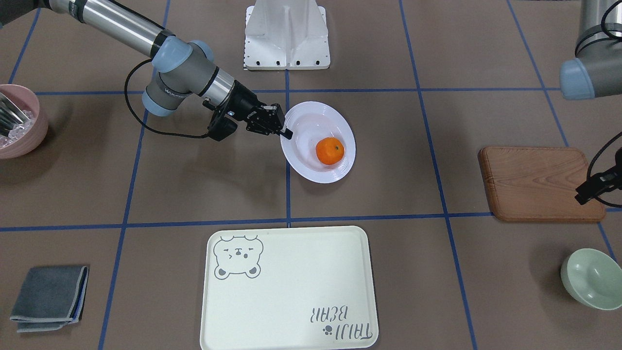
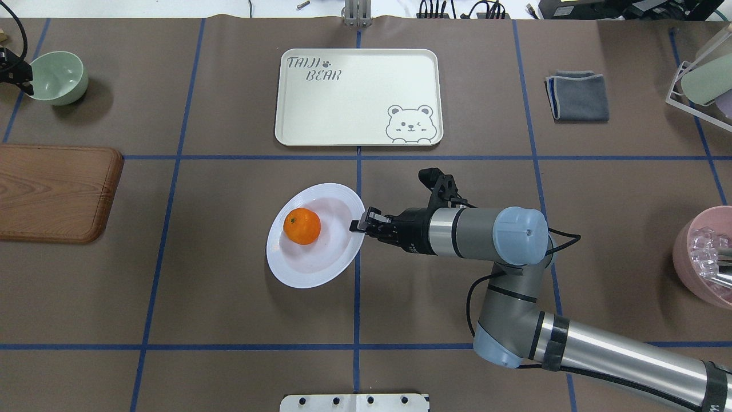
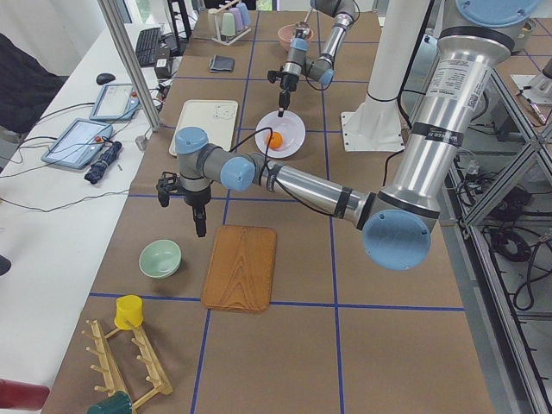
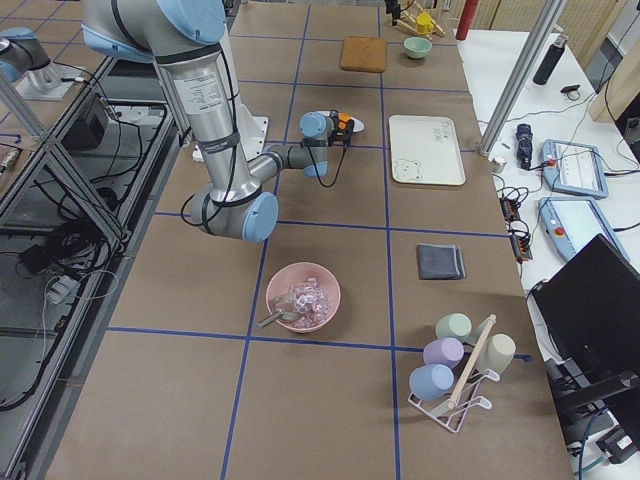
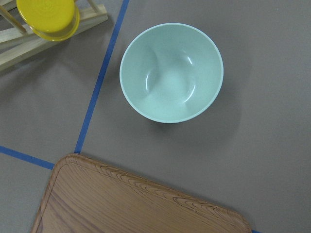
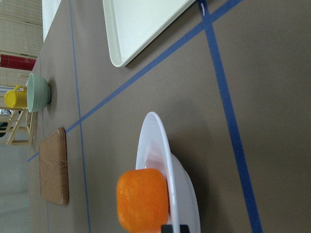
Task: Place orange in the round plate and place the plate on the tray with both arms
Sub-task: 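Lift the plate with the right gripper and carry it onto the cream tray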
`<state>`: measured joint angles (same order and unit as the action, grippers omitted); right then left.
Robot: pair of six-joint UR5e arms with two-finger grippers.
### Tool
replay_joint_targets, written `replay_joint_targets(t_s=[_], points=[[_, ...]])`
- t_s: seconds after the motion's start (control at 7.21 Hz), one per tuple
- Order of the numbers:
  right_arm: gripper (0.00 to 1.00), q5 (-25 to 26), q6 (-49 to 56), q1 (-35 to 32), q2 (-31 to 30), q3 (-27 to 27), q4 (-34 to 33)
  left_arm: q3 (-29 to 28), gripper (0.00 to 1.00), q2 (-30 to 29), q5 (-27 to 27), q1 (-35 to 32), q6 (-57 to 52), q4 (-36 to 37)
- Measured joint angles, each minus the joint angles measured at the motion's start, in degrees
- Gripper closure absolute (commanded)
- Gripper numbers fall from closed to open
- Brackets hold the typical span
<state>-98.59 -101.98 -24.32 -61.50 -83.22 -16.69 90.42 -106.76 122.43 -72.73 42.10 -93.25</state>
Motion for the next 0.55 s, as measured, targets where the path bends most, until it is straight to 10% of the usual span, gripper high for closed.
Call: replay_joint_targets(t_s=[0.55], points=[[1.00, 5.5, -5.2, -3.5, 1.3, -0.1, 1.1, -0.1, 0.01, -0.1, 0.0, 0.0, 0.0, 0.0]])
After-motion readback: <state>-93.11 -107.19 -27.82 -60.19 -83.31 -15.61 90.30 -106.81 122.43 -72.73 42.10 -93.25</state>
